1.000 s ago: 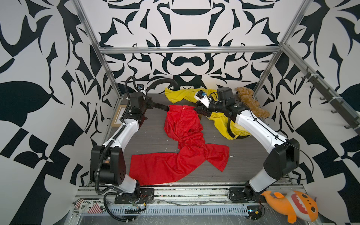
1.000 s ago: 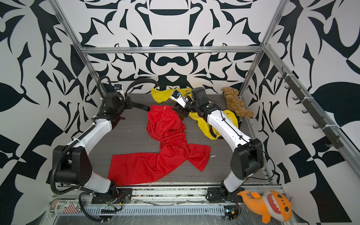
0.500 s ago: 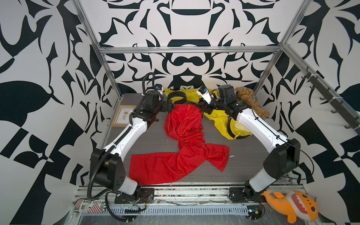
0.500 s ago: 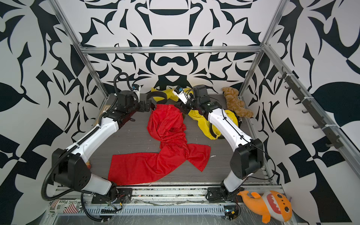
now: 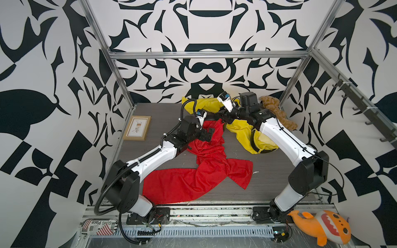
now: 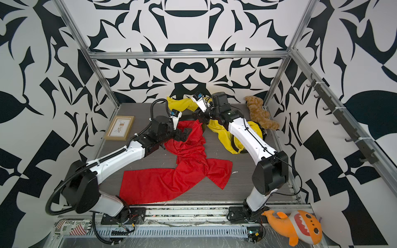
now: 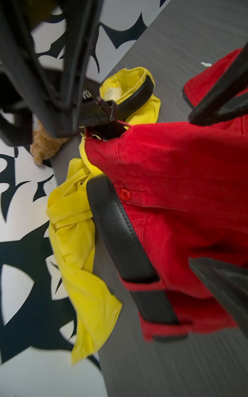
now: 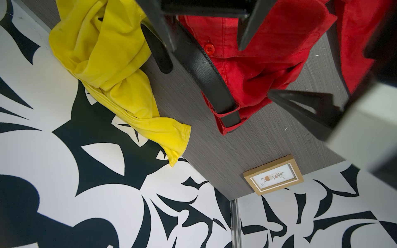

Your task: Remove the belt from the trousers

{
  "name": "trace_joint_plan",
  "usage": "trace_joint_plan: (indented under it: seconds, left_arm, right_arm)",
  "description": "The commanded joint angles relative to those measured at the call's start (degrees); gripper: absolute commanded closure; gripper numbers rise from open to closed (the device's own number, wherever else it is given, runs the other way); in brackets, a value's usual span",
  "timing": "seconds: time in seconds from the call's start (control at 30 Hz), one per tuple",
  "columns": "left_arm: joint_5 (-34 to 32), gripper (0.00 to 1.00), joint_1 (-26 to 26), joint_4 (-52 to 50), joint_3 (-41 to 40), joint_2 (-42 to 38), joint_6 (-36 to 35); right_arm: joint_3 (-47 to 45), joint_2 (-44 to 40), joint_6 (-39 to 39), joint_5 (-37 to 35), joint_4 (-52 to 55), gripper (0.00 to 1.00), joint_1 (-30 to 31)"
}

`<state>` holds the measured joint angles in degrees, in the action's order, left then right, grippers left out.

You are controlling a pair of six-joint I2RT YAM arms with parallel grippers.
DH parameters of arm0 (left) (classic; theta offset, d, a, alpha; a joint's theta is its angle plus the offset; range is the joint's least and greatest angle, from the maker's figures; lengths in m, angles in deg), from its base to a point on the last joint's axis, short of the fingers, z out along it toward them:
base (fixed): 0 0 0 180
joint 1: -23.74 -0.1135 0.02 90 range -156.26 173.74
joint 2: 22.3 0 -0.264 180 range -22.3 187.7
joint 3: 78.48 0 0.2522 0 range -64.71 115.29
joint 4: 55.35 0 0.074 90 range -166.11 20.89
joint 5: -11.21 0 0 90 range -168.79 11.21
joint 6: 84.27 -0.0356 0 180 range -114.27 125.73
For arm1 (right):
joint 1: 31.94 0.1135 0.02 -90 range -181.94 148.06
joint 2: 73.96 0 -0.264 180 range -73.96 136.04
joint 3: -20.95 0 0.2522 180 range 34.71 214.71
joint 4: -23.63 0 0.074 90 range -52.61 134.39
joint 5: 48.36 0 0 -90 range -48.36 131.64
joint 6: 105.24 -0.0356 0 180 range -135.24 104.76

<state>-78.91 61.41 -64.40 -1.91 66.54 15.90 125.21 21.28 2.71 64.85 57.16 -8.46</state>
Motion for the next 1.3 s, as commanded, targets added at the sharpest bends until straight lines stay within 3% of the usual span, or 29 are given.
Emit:
trace_joint_plan:
  seconds: [0.0,0.13,0.17,0.23,0.33,0.4,0.47,0.5,0.57,0.6,0.7,0.93,1.1,1.2,1.27]
  left_arm:
    - [6.71,0.18,0.13,7.46,1.37,6.1,4.38]
    - [8.34,0.64,0.1,11.31,1.57,13.48,7.39]
    - [8.36,0.72,0.05,12.14,1.83,15.48,7.95]
    - [8.58,0.78,0.04,12.77,2.97,19.21,8.78]
    - [8.67,0.79,-0.13,12.97,5.35,24.68,10.12]
    - [8.44,0.73,-0.36,14.48,5.71,26.61,11.05]
    - [8.47,0.57,-0.75,18.61,3.25,25.34,12.57]
    - [8.47,0.4,-0.76,22.51,0.86,23.38,13.12]
    - [7.71,0.18,-0.6,30.0,-4.22,18.7,13.64]
    - [7.59,0.11,-0.43,34.48,-7.03,16.2,13.74]
    - [8.31,0.05,-0.01,43.2,-11.26,11.41,14.21]
    - [10.23,0.04,0.03,55.67,-8.9,13.75,18.31]
    - [11.51,0.14,0.04,58.39,-2.29,18.78,20.9]
    - [12.27,0.35,0.03,57.17,1.34,21.15,21.37]
    - [12.69,0.55,-0.05,57.39,2.67,22.0,21.47]
  right_arm:
    - [3.76,-2.91,-2.18,0.16,-3.35,1.0,0.42]
    - [5.37,-3.48,-3.09,0.06,-3.42,1.0,0.51]
    - [6.17,-3.41,-3.3,0.09,-3.42,1.0,0.5]
    - [7.88,-3.15,-3.78,0.15,-3.41,1.0,0.66]
    - [10.64,-2.4,-4.9,0.42,-3.42,1.0,1.11]
    - [12.01,-1.83,-5.8,0.3,-3.33,1.0,1.59]
    - [13.48,-1.15,-6.57,-0.63,-2.91,1.0,2.28]
    - [14.26,-0.75,-6.8,-1.44,-2.33,1.0,2.65]
    - [15.38,-0.08,-7.4,-3.39,-1.04,1.0,3.52]
    - [15.82,0.16,-7.86,-4.31,-0.65,1.0,3.83]
    - [16.35,0.39,-9.76,-6.5,-0.32,1.0,4.54]
    - [16.22,0.06,-13.29,-7.21,-1.24,1.0,5.44]
    - [15.76,-0.37,-14.0,-7.13,-1.14,1.0,6.14]
    - [15.04,-0.66,-14.43,-7.12,-1.14,1.0,6.43]
    - [14.54,-0.74,-14.79,-7.07,-0.97,1.0,6.47]
